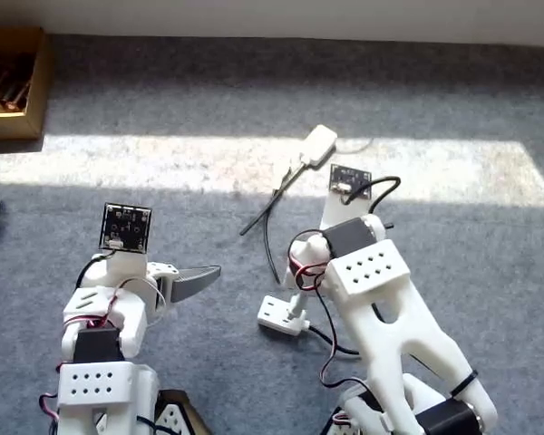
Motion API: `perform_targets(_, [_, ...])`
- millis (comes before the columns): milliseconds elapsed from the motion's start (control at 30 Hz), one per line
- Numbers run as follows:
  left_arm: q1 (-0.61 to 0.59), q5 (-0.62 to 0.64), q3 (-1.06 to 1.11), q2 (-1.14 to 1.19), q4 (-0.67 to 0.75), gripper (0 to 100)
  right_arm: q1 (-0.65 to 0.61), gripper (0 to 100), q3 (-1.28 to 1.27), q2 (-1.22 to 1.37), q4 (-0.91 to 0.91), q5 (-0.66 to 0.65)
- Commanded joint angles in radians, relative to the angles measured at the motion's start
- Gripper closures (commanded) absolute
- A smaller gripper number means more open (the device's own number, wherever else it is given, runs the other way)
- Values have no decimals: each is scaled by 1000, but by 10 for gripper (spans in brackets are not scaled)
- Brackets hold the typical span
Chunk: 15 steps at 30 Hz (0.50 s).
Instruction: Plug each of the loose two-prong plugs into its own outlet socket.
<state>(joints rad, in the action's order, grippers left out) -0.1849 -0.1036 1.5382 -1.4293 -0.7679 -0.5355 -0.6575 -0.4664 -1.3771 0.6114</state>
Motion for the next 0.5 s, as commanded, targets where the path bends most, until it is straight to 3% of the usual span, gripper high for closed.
perform_targets(0, [-5, 6, -4, -7, 14, 472, 7, 993, 7, -13, -1, -6])
perform_targets(467, [-5, 6, -4, -7, 14, 472, -76, 993, 5, -10, 4, 29])
